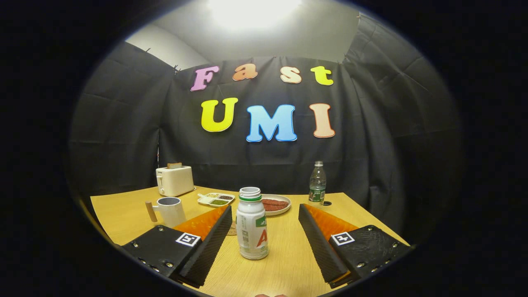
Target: Take the bottle from table, then pour the juice into the cup, finally place the bottle on the coaster
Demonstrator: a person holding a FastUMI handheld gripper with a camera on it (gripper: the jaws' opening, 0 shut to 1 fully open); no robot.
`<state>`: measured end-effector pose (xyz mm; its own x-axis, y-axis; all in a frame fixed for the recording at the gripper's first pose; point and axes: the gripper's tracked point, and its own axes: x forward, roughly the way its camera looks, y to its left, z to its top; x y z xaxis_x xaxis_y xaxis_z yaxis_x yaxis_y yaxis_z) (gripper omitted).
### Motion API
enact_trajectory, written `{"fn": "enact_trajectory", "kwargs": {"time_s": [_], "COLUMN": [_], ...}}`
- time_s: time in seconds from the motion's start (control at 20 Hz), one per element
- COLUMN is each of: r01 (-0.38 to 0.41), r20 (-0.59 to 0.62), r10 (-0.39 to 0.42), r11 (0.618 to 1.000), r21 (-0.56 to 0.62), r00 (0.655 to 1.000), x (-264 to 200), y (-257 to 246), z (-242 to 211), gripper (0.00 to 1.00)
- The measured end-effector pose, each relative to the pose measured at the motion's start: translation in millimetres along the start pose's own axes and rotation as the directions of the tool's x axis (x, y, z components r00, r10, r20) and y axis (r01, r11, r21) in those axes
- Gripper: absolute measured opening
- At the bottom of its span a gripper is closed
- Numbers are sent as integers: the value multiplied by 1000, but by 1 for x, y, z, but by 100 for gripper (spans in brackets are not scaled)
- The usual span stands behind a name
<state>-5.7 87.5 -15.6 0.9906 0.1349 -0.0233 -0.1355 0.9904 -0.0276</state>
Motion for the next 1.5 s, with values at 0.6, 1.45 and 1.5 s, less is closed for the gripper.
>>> {"fn": "enact_trajectory", "kwargs": {"time_s": [0.6,1.45,1.5], "r01": [37,109,104], "r20": [-58,-87,-89], "r10": [-35,-108,-104], "r11": [999,994,995], "r21": [21,-3,-11], "r00": [998,990,991], "x": [58,109,109], "y": [19,15,18], "z": [-50,-70,-73], "gripper": [99,76,76]}}
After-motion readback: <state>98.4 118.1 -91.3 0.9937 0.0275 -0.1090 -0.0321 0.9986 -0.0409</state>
